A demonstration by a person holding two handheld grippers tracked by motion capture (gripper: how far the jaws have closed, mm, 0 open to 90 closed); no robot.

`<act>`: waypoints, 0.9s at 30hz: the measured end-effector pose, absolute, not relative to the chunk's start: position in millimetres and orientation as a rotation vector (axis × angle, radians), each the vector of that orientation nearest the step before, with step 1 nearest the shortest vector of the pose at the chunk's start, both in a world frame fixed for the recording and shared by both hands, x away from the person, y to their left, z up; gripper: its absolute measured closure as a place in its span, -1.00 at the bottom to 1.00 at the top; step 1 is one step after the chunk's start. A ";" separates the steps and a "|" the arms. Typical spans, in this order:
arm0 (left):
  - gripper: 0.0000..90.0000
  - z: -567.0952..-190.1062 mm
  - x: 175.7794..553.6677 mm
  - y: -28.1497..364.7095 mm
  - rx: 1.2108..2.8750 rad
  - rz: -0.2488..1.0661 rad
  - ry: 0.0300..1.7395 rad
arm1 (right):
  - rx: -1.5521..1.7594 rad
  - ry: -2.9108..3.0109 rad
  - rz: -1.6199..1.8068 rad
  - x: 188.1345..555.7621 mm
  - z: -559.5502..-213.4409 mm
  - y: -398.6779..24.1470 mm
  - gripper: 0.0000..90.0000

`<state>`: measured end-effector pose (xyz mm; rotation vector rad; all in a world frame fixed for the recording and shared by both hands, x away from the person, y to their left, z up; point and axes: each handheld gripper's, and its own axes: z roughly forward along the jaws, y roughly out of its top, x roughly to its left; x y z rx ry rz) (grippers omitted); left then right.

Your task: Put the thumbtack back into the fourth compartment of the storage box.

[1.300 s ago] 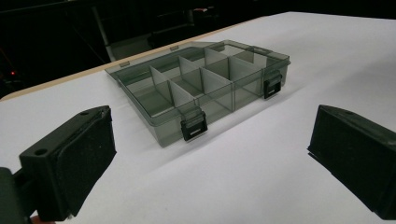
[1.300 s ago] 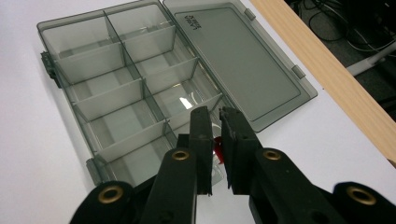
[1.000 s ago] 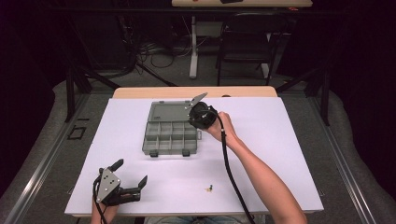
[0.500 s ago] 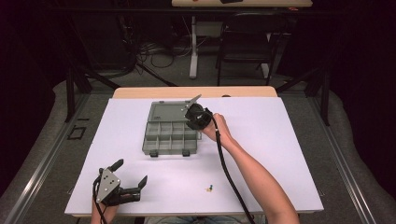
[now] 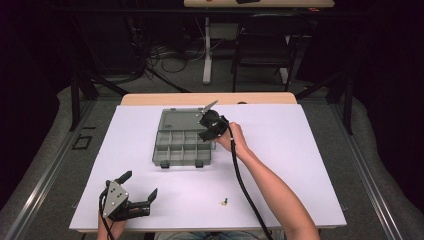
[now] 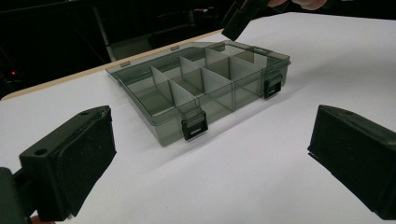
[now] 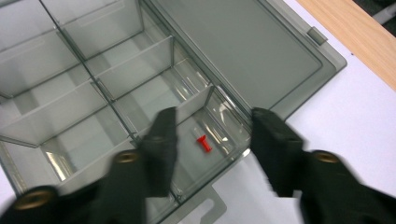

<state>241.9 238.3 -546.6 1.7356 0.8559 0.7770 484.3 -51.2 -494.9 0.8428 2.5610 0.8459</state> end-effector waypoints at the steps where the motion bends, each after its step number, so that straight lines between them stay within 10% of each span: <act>1: -1.00 -546.6 241.9 238.2 1.737 0.778 0.855 | 0.877 2.559 0.857 483.3 -494.0 -52.5 -0.04; 9: -1.00 -546.4 241.5 237.9 1.740 0.777 0.853 | 0.893 2.568 0.933 467.2 -484.9 -71.1 -0.66; 27: -1.00 -546.2 241.2 237.1 1.742 0.778 0.848 | 0.852 2.569 1.008 410.4 -474.6 -115.8 -1.00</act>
